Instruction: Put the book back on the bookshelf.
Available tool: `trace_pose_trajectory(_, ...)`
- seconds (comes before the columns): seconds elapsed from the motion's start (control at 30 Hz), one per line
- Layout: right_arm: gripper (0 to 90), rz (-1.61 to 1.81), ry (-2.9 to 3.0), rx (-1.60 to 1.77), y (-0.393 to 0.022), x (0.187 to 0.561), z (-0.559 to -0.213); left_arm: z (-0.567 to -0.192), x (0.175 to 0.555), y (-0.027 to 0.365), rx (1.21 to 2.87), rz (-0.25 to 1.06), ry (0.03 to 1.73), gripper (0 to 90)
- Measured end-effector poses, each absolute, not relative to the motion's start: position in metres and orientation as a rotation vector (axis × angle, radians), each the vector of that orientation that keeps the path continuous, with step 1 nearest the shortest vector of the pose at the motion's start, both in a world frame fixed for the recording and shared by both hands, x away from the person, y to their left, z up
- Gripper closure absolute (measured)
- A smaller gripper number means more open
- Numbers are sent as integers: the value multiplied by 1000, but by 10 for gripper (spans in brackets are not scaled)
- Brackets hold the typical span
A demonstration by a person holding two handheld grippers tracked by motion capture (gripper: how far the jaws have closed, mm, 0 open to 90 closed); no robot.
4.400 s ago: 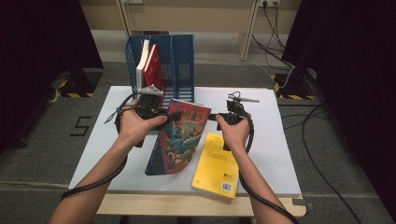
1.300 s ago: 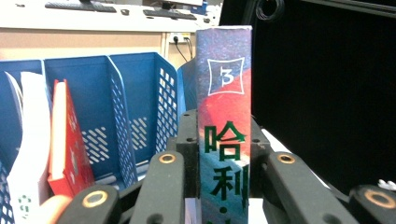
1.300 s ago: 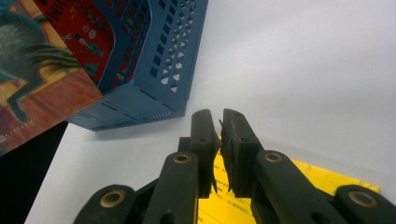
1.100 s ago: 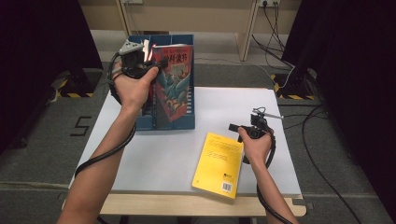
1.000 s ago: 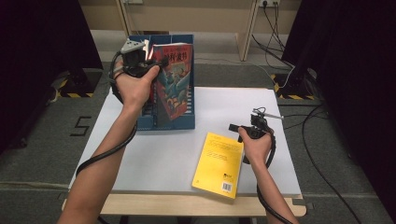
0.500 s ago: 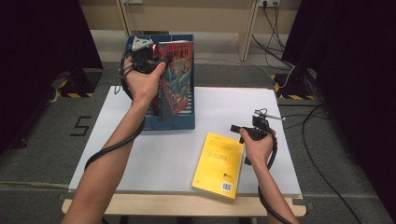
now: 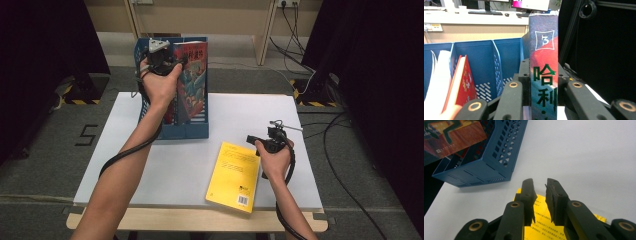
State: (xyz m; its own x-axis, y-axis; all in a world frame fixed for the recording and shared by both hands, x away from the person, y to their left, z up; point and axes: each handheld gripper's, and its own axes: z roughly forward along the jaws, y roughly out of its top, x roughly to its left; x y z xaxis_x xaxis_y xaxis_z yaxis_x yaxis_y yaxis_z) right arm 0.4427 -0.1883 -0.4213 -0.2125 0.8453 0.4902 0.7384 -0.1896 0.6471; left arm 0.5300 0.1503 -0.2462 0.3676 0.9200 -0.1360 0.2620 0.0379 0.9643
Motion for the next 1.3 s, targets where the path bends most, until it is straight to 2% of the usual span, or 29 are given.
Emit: trace_pose_trajectory(1.3,777,1351,1939,1872,-190,433,-436,-276,566,129,1434,776,1148,743)
